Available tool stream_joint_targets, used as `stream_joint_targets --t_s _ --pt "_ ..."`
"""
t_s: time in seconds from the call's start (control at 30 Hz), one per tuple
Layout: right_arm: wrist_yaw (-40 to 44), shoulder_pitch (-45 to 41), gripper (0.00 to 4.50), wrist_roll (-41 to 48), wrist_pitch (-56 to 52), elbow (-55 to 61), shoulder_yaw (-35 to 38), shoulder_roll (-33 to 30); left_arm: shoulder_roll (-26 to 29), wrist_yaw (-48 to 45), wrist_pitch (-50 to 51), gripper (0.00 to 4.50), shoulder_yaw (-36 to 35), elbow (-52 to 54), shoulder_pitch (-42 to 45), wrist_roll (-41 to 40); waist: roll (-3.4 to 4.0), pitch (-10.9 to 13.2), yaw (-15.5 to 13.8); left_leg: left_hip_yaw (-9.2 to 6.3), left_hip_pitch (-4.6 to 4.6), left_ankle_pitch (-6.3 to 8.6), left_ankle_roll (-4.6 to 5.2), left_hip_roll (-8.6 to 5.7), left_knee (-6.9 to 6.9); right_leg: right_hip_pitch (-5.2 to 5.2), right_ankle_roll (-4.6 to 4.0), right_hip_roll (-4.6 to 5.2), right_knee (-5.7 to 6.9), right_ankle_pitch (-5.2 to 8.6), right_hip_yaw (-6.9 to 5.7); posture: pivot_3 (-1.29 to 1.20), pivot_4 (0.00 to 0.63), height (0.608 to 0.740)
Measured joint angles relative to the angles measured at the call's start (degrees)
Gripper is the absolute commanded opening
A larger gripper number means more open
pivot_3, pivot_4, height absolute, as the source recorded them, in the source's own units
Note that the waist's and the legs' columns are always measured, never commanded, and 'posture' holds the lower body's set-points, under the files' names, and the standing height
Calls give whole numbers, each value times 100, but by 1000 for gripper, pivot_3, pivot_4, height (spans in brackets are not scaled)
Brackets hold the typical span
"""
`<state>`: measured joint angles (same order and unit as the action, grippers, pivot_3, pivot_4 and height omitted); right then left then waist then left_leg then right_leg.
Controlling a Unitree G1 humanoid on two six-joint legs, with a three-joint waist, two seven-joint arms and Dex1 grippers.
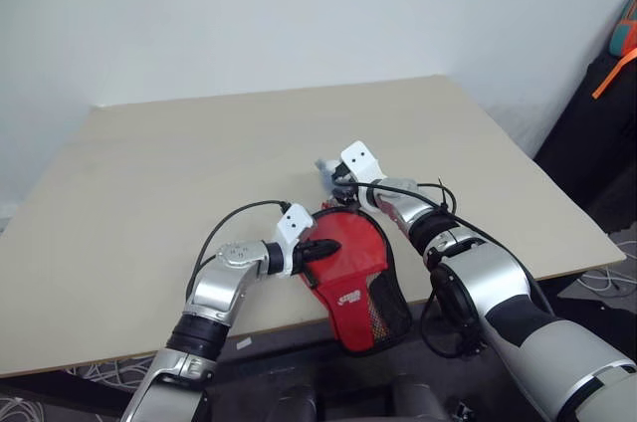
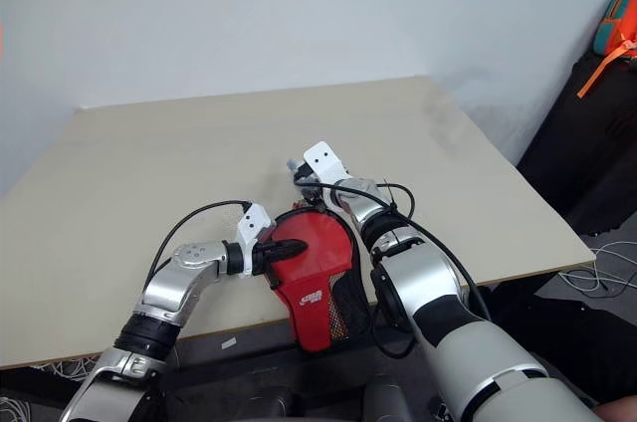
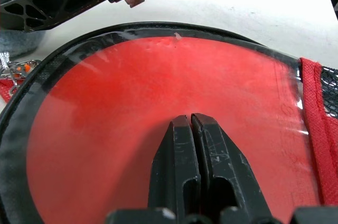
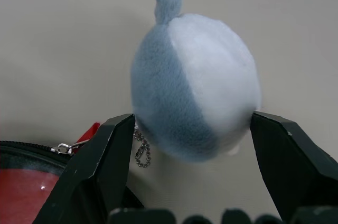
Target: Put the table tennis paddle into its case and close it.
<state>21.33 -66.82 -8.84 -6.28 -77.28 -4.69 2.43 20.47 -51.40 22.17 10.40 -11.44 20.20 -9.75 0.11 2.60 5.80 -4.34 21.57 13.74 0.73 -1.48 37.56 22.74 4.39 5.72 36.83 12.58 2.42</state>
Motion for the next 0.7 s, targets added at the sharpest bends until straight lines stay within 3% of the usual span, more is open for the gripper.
stream_joint_targets --t_s 0.17,0.53,0.7 --pt "-2 0 3671 -31 1 0 3 17 0 1 0 0 -2 -3 0 -1 0 0 0 0 -1 0 0 0 0 0 0 0 0 0 0 0 0 698" --pt "-121 0 39 -37 27 0 8 83 1 1 19 0 -4 -3 4 -8 0 0 0 -1 -2 0 0 0 0 -1 0 0 0 0 0 0 0 698" --pt "-147 1 39 -39 27 0 9 84 1 1 29 0 -4 -3 7 -11 0 0 0 -1 -2 0 0 0 0 -2 0 0 0 0 0 0 0 698"
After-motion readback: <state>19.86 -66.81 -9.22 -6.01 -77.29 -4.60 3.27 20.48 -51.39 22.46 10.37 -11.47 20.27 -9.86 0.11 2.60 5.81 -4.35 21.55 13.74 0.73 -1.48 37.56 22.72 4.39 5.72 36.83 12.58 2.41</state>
